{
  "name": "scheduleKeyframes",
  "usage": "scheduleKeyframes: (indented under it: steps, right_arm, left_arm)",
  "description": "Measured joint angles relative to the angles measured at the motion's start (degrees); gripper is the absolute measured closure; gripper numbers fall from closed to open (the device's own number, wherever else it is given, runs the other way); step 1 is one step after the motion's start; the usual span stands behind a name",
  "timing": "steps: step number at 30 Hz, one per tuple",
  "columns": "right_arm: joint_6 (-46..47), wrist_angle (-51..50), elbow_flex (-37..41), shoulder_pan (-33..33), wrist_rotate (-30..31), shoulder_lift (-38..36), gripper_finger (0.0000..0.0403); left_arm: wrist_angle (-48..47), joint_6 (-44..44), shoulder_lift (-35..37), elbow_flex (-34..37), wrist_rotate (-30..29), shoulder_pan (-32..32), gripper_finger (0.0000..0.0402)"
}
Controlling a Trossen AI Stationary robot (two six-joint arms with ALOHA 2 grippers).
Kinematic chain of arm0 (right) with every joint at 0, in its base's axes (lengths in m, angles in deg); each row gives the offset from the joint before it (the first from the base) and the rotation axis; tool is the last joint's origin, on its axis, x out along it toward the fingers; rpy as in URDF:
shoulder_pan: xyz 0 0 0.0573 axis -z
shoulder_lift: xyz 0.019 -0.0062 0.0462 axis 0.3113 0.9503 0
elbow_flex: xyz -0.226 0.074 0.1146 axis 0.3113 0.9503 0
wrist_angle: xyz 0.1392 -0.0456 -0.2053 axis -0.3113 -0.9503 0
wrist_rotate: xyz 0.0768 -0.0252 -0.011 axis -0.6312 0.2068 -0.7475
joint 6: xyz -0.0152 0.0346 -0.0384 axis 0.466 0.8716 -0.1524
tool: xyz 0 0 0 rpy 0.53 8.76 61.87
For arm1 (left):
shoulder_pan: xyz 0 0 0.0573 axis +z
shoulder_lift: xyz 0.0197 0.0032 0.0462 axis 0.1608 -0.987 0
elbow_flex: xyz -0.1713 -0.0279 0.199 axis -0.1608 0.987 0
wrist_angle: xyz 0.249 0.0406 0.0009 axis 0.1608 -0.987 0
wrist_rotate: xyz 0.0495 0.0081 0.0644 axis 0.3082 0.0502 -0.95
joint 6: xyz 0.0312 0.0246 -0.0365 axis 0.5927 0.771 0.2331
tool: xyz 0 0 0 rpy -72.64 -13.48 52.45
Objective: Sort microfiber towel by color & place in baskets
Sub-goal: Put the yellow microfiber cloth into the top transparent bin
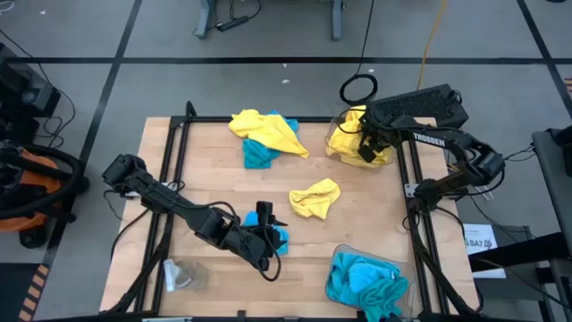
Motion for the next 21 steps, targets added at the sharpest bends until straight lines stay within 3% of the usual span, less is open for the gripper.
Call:
scheduleKeyframes:
  steps: [6, 11, 21]
  right_arm:
    - [1.5, -3.4, 0.0, -0.1, -0.1, -1.2, 0.0275]
    - [2.2, -5.7, 0.0, -0.1, -3.3, -6.6, 0.0227]
    - [2.5, -9.9, 0.0, -0.1, -11.2, -23.3, 0.0197]
  left_arm:
    - [0.0, 0.0, 0.0, 0.0, 0.0, 0.0, 0.0173]
    - [-0.3, 0.0, 0.0, 0.0, 0.0, 0.0, 0.0173]
    - [-0.3, 1.8, 0.0, 0.0, 0.0, 0.2, 0.0173]
